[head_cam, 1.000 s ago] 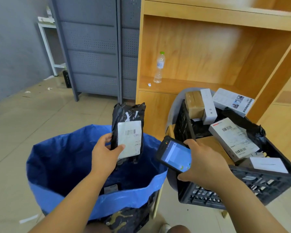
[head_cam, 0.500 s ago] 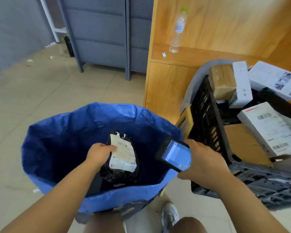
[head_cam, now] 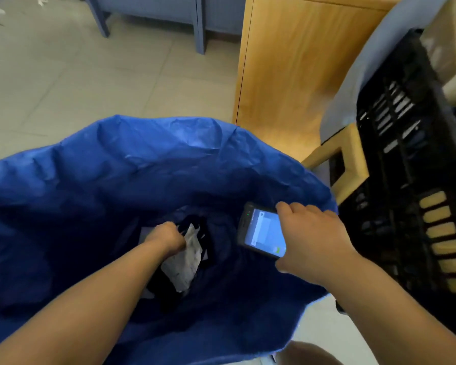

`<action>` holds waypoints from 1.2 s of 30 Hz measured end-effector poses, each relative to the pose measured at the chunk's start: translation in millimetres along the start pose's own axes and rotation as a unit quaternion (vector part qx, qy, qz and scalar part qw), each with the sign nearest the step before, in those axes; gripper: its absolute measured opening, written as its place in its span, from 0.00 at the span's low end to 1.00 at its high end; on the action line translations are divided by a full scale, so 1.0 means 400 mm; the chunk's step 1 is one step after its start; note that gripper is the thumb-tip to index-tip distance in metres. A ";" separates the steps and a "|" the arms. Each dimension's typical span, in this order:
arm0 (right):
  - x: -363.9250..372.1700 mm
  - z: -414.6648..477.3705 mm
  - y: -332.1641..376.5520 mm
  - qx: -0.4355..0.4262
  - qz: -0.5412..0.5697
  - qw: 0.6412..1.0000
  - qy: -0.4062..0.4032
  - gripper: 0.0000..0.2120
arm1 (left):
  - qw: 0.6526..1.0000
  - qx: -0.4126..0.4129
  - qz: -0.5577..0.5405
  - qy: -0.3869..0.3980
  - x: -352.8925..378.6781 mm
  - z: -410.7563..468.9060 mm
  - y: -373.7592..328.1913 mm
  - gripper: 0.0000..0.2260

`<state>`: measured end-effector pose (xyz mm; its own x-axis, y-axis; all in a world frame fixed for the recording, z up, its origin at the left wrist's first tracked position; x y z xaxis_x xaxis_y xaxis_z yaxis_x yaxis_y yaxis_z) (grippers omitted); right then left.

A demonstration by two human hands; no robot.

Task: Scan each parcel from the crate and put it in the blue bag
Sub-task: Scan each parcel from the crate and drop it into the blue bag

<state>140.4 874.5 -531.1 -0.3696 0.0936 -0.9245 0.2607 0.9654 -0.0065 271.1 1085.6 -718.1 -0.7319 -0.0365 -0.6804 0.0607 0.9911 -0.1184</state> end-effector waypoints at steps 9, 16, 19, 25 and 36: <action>0.078 0.116 0.023 -0.038 -0.023 0.998 0.047 0.35 | 0.994 -0.057 -0.084 0.030 0.126 0.187 0.049 0.16; 0.095 0.136 0.014 -0.031 -0.020 0.998 0.060 0.36 | 0.993 -0.090 -0.063 0.038 0.162 0.240 0.102 0.17; 0.089 0.130 0.012 -0.028 -0.024 0.997 0.062 0.36 | 0.994 -0.077 -0.014 0.073 0.169 0.222 0.108 0.16; 0.034 0.083 0.020 -0.018 -0.013 0.999 0.040 0.31 | 0.994 -0.008 0.052 0.097 0.110 0.138 0.096 0.15; -0.100 -0.150 -0.039 0.056 0.033 0.997 -0.038 0.35 | 0.983 0.152 0.083 -0.058 -0.100 -0.178 -0.032 0.13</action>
<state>97.5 870.2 -471.3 -0.2808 0.1326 -0.9506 0.3817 0.9241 0.0162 251.3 1083.5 -637.7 -0.6143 0.0908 -0.7838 0.3849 0.9017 -0.1972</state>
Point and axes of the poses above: each hand's wrist, its own z-axis towards the middle knuckle, its own x-axis out of the palm, y = z × x, the point moved 7 cm from there along z, towards the middle knuckle, and after that the axes turned 5 degrees about z, right-handed, at the moved point
